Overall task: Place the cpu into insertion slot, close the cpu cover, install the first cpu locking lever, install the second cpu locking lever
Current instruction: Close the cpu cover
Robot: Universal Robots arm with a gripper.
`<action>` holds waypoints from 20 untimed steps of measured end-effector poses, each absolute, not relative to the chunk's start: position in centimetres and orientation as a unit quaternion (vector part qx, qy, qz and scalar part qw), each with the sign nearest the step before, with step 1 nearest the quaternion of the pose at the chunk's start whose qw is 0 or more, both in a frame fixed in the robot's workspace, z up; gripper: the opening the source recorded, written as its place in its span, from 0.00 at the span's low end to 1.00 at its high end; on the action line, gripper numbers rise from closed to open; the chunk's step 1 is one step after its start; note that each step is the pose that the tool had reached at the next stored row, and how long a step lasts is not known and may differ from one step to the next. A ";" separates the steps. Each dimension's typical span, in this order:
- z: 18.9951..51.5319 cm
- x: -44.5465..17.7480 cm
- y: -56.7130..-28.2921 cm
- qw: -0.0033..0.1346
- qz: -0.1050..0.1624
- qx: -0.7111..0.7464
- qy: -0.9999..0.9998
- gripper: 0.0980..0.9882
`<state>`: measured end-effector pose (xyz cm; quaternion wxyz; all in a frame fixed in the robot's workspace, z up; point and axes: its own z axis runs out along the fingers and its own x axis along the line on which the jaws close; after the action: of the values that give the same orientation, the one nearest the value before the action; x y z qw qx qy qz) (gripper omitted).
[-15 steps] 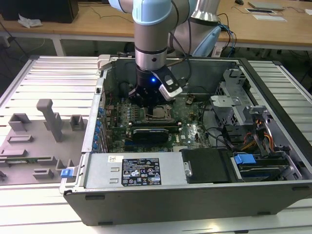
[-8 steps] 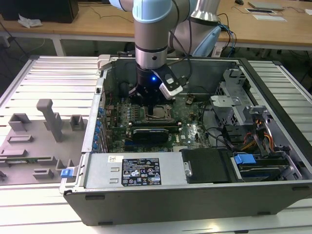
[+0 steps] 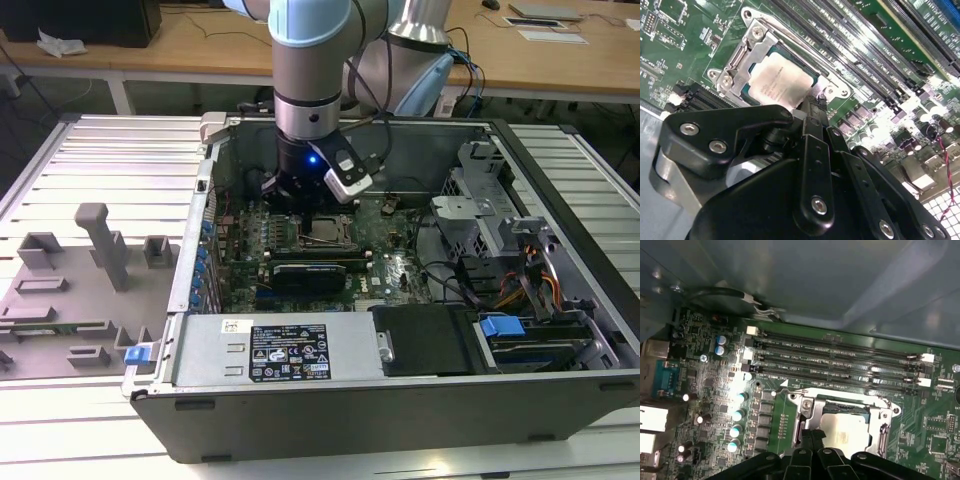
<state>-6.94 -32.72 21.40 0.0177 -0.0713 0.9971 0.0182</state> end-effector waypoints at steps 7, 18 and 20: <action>20.9 -6.9 -32.7 0.018 0.018 -0.071 0.997 0.01; 20.7 -6.6 -32.7 0.018 0.018 -0.071 0.997 0.01; 20.7 -6.5 -32.7 0.018 0.018 -0.071 0.997 0.01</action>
<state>-6.51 -32.72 20.65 0.0177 -0.0714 0.9971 0.0182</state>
